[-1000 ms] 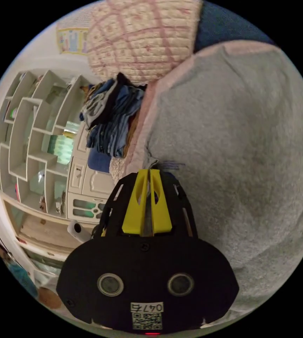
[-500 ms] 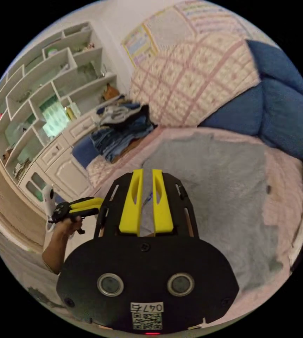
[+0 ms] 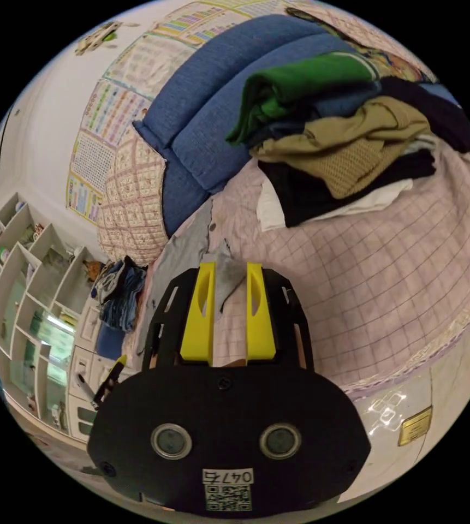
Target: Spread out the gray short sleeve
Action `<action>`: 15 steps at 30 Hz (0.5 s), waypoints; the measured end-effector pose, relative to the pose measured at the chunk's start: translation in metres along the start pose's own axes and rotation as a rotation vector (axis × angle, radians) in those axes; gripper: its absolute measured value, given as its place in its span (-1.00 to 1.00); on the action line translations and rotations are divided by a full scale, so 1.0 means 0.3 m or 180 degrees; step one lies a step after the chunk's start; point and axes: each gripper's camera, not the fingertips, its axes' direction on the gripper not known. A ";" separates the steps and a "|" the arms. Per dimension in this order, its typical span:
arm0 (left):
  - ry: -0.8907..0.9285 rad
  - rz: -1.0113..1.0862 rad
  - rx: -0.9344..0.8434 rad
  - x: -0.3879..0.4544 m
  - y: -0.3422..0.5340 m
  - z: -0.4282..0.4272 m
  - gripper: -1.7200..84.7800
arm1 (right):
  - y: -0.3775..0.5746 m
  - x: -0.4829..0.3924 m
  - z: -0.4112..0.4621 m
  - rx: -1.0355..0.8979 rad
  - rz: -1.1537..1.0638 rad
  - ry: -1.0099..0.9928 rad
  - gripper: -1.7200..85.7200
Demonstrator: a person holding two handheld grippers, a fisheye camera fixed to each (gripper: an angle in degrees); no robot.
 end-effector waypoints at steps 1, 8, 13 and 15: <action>-0.0023 0.0057 -0.0008 0.034 -0.006 0.005 -0.81 | 0.014 0.018 -0.012 0.0016 0.0148 -0.0120 -0.85; -0.0004 0.0134 -0.0111 0.108 0.000 0.072 -0.82 | 0.065 0.076 -0.045 -0.0006 0.0771 -0.0618 -0.84; 0.0007 0.0072 -0.0068 0.122 -0.011 0.075 -0.82 | 0.057 0.002 -0.106 0.0374 0.0818 -0.0797 -0.96; 0.0002 0.0057 -0.0059 0.120 -0.014 0.072 -0.82 | 0.041 -0.123 -0.157 0.0612 0.0371 -0.0612 -0.98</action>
